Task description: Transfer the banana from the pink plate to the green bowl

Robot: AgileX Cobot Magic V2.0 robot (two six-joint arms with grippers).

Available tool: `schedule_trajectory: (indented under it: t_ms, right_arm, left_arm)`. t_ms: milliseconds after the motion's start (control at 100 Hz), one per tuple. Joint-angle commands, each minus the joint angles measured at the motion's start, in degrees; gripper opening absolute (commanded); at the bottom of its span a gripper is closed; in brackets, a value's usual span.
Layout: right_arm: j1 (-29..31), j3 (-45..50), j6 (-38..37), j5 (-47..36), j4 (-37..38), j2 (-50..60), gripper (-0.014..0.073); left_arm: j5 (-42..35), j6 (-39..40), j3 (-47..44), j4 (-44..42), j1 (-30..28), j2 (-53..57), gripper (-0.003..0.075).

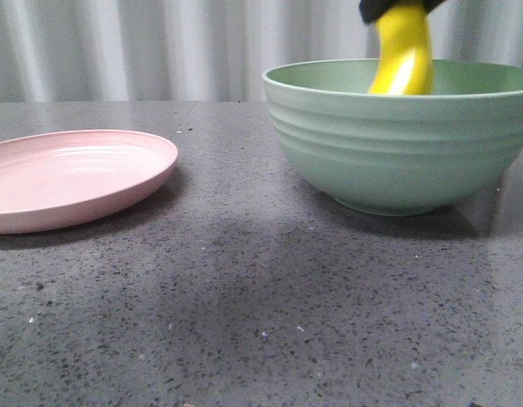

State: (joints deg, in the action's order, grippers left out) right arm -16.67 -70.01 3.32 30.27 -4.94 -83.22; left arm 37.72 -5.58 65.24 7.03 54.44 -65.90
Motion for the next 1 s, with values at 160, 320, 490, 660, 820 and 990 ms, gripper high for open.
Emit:
schedule_trajectory:
  t_ms: [160, 320, 490, 660, 820, 990]
  right_arm:
    - [0.39, -2.18, 0.57, -1.21, 0.63, -1.02, 0.0256]
    - [0.39, -2.18, 0.57, -1.56, 0.9, -1.02, 0.0296]
    - [0.39, -2.18, 0.57, -1.32, 1.37, -0.91, 0.0296]
    - [0.39, -2.18, 0.57, -1.32, 2.05, -0.56, 0.0377]
    - [0.39, -2.18, 0.57, -1.72, 2.33, 0.85, 0.0418]
    - [0.39, -2.18, 0.57, -1.58, 4.94, 5.51, 0.041]
  left_arm:
    - [-3.91, 0.57, 1.91, 0.96, -0.21, 1.39, 0.0438]
    - [-3.91, 0.57, 1.91, 0.96, -0.21, 1.39, 0.0438]
    - [-3.91, 0.57, 1.91, 0.96, -0.21, 1.39, 0.0438]
    - [-3.91, 0.57, 1.91, 0.96, -0.21, 1.39, 0.0438]
    - [-3.91, 0.57, 1.91, 0.96, -0.21, 1.39, 0.0438]
    - [-3.79, 0.57, 1.91, 0.96, -0.21, 1.39, 0.041]
